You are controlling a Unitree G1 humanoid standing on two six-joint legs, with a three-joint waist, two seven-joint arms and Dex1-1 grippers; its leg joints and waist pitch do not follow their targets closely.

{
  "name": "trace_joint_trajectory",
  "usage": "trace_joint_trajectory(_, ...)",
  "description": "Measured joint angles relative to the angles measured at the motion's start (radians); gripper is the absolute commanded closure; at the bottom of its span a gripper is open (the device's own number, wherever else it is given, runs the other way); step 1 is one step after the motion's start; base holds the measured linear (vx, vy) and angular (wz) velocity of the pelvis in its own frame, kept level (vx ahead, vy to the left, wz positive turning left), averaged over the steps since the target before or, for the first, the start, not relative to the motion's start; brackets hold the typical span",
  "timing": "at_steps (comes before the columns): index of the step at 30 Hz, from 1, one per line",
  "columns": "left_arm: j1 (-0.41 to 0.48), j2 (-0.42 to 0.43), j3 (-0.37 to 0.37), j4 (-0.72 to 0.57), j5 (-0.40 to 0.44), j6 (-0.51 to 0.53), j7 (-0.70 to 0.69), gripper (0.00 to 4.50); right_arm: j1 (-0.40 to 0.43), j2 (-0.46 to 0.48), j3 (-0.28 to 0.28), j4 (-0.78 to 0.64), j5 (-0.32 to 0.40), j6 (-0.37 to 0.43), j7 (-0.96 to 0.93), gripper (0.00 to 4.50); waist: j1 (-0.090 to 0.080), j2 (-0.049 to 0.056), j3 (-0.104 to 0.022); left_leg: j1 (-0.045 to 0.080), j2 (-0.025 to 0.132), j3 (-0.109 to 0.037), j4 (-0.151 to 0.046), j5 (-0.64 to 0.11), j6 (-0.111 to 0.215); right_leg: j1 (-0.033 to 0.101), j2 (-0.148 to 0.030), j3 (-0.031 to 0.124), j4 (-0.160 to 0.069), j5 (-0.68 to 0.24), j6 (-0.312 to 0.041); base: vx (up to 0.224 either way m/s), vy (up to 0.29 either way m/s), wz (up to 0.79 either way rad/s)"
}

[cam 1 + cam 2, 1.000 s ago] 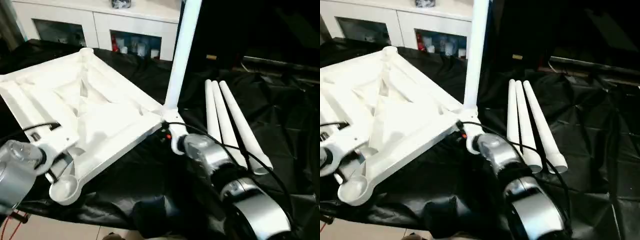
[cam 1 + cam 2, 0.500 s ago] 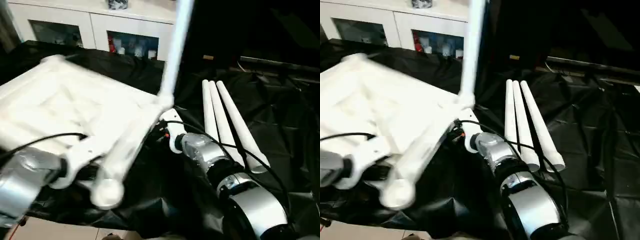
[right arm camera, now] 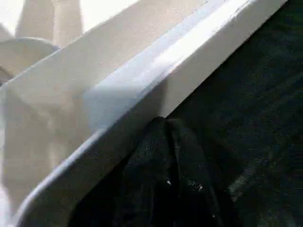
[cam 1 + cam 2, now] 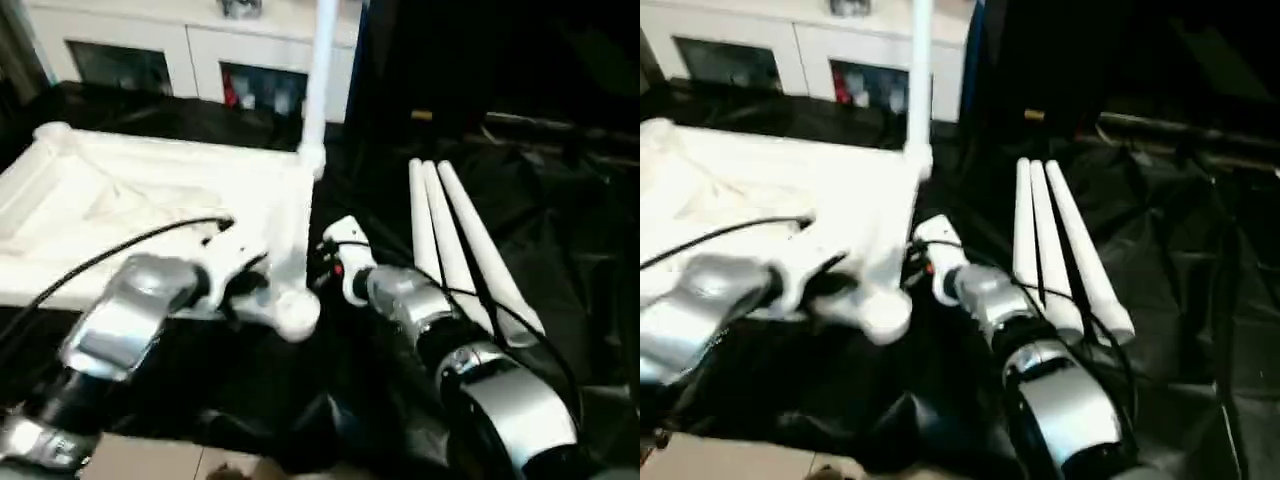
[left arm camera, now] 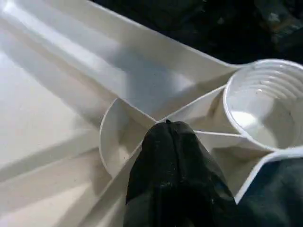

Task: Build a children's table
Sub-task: Rotate table base

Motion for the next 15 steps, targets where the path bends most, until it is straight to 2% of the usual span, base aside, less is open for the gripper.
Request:
trace_joint_trajectory(6,0.021,0.067,-0.016,-0.018,-0.001,-0.007,-0.04,4.5,0.0,-0.025,-0.006,-0.051,0.0,0.006,-0.06,4.46,0.003,0.004,0.002,0.0,0.0,-0.001,-0.001,0.0,0.0,-0.001,0.001,0.0,0.0,0.0,0.0,0.0,0.0,0.0)
trace_joint_trajectory(8,0.051,0.106,-0.015,-0.047,-0.003,-0.009,-0.064,4.5,0.0,-0.051,-0.039,-0.119,0.017,0.073,-0.058,4.46,0.005,0.004,0.002,0.0,0.0,0.0,0.0,0.0,0.0,-0.001,0.001,0.0,-0.001,0.0,0.0,0.0,0.0,0.0)
trace_joint_trajectory(11,0.067,0.134,-0.005,-0.058,-0.003,-0.012,-0.077,4.5,0.0,-0.082,-0.103,-0.193,0.063,0.148,-0.068,4.12,0.006,0.004,0.002,0.0,0.0,0.0,0.0,0.0,0.0,0.0,0.001,0.0,-0.001,0.0,0.0,0.0,0.0,0.0)
trace_joint_trajectory(13,0.073,0.133,0.012,-0.057,-0.015,-0.032,-0.077,4.5,0.002,-0.1,-0.118,-0.226,0.071,0.181,-0.087,4.07,0.005,0.005,0.002,0.0,0.0,0.0,0.0,0.0,0.0,0.0,0.001,0.0,0.0,0.0,0.0,0.0,0.0,0.0)
trace_joint_trajectory(15,0.081,0.11,0.059,-0.057,-0.047,-0.085,-0.069,4.5,0.015,-0.12,-0.131,-0.281,0.078,0.236,-0.122,3.78,0.006,0.007,0.002,0.0,0.0,-0.001,0.0,0.0,0.0,0.0,0.001,0.0,0.0,0.0,0.0,0.0,0.0,0.0)
